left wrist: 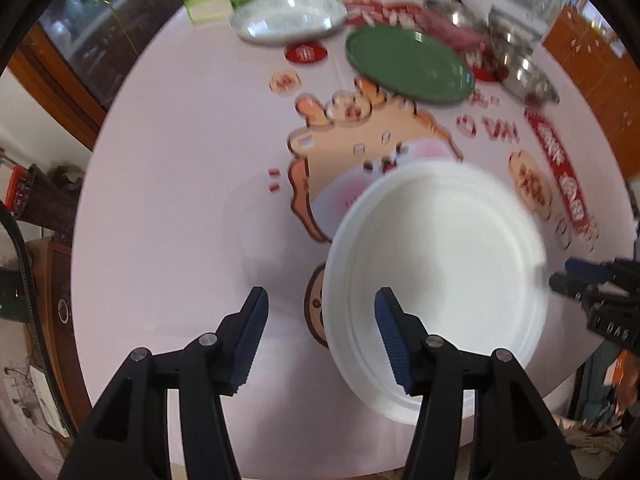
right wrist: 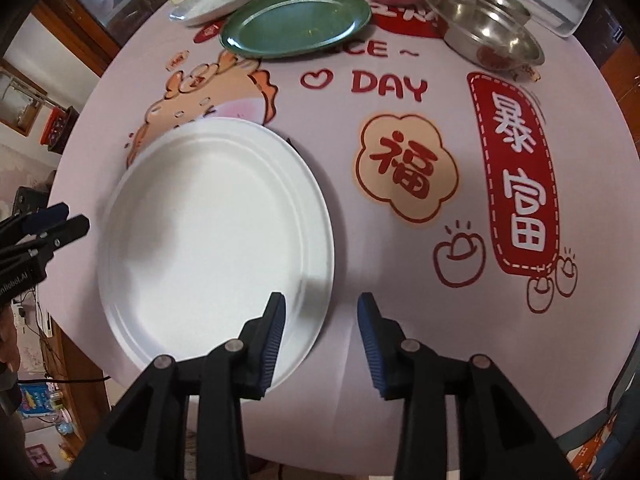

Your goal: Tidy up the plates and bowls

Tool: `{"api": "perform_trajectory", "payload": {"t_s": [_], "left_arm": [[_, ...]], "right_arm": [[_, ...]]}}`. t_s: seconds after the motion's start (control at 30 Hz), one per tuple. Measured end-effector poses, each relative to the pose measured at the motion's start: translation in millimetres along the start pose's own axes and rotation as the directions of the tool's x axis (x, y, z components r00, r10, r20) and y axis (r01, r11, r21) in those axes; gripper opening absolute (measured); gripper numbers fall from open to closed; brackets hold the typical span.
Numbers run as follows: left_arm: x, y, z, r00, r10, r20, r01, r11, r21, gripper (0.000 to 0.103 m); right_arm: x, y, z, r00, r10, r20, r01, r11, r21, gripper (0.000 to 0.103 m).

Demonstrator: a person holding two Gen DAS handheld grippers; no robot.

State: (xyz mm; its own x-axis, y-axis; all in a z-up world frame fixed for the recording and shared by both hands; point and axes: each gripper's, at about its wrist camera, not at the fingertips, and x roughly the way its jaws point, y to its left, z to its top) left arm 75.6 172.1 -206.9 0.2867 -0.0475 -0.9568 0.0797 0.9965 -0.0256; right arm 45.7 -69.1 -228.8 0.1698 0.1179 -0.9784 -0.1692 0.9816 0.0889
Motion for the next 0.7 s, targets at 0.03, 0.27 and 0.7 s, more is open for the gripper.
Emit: {"api": "perform_trajectory", "payload": {"t_s": [0.03,0.27,0.7], "left_arm": [[-7.2,0.1,0.4,1.0,0.004,0.023,-0.003,1.0,-0.008,0.054],[-43.9,-6.0,16.7,0.989,-0.036,0.141,0.045,0.997,-0.065,0.054],[-109.4,-31.6,52.5,0.953,-0.084,0.292,0.098,0.995,-0.033,0.054]], "right_arm": [[-5.5,-0.6,0.5,1.0,0.006,0.016,-0.006,1.0,-0.011,0.037],[-50.8,10.0,-1.2,0.994,0.045,0.098,-0.035,0.995,-0.098,0.037],[-117.0,15.5,29.9,0.962,0.106,0.251,-0.062,0.982,-0.176,0.037]]}}
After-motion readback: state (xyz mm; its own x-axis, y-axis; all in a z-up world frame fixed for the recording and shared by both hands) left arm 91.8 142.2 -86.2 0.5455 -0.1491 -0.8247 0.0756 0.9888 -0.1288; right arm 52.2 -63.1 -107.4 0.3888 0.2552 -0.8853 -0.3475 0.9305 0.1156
